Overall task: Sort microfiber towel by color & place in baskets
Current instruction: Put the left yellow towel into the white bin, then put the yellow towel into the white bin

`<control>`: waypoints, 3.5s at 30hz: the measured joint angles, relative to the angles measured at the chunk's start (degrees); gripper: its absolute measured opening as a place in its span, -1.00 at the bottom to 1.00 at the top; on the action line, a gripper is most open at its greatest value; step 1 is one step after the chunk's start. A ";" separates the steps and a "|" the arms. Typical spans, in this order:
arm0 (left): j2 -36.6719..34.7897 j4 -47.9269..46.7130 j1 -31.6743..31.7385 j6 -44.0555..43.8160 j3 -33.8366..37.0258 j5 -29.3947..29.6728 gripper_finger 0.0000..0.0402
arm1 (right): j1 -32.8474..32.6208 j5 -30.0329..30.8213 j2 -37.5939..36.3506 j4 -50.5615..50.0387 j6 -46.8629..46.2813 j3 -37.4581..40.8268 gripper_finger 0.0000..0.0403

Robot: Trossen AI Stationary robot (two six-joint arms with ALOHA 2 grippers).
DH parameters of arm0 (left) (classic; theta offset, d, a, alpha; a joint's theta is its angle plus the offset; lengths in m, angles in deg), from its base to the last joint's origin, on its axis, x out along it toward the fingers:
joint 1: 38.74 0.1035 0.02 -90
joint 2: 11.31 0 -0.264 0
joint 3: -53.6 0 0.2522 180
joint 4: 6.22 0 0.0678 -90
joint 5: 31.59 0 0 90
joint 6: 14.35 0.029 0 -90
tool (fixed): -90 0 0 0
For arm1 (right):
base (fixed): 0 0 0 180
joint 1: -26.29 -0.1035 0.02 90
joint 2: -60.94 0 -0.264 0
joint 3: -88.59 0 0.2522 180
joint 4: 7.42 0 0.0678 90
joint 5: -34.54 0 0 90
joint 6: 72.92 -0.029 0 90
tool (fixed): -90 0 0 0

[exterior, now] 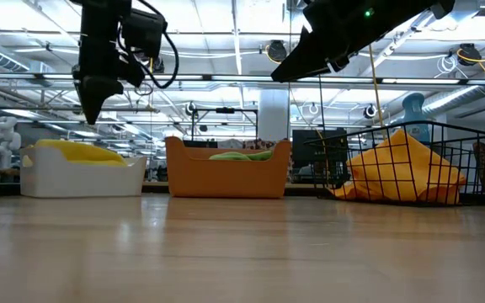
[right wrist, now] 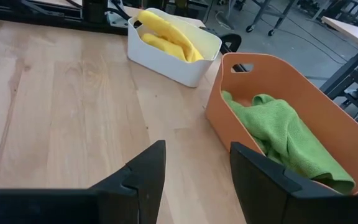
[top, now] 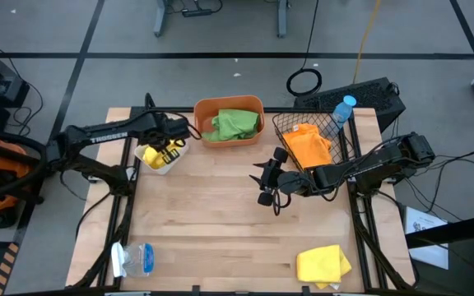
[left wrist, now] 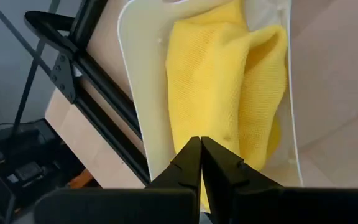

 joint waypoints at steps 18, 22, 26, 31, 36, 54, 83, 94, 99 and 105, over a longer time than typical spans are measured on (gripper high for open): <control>-1.20 21.11 0.63 -1.26 20.72 -7.41 -0.93 | -4.41 -1.70 0.00 -5.21 -2.94 0.00 -0.16; -1.20 21.63 0.62 -1.40 20.83 -7.35 -0.93 | -6.49 -1.70 0.00 -7.96 -5.76 0.00 -0.16; -1.70 20.54 0.63 -1.14 18.46 -6.47 -0.93 | -8.78 -1.72 0.00 -9.61 -7.50 0.00 -0.16; -4.30 18.31 0.63 0.99 13.73 -6.39 -0.93 | -12.00 -2.06 0.00 -14.12 -10.00 0.00 -0.16; -8.71 15.87 0.37 2.03 9.96 -6.34 -0.93 | -14.95 -6.82 -0.02 -21.95 -15.24 0.00 -0.16; -11.62 37.87 -18.92 4.77 12.03 -15.75 -0.93 | -27.19 -32.94 -1.60 -40.44 -49.94 0.00 -0.15; 6.53 54.81 -42.20 -1.48 12.06 -15.04 -0.93 | -49.60 -28.48 3.10 -48.05 -79.01 -0.02 0.75; 6.74 58.11 -43.10 -1.30 12.06 -15.04 -0.93 | -51.57 -31.18 3.85 -44.36 -84.24 3.44 0.75; 6.74 58.40 -43.10 -0.85 12.06 -15.04 -0.93 | -51.78 -32.44 3.47 -36.39 -86.22 8.79 0.72; 6.74 58.38 -43.15 0.09 12.06 -15.04 -0.93 | -51.61 -32.54 3.57 -37.24 -86.95 9.68 0.27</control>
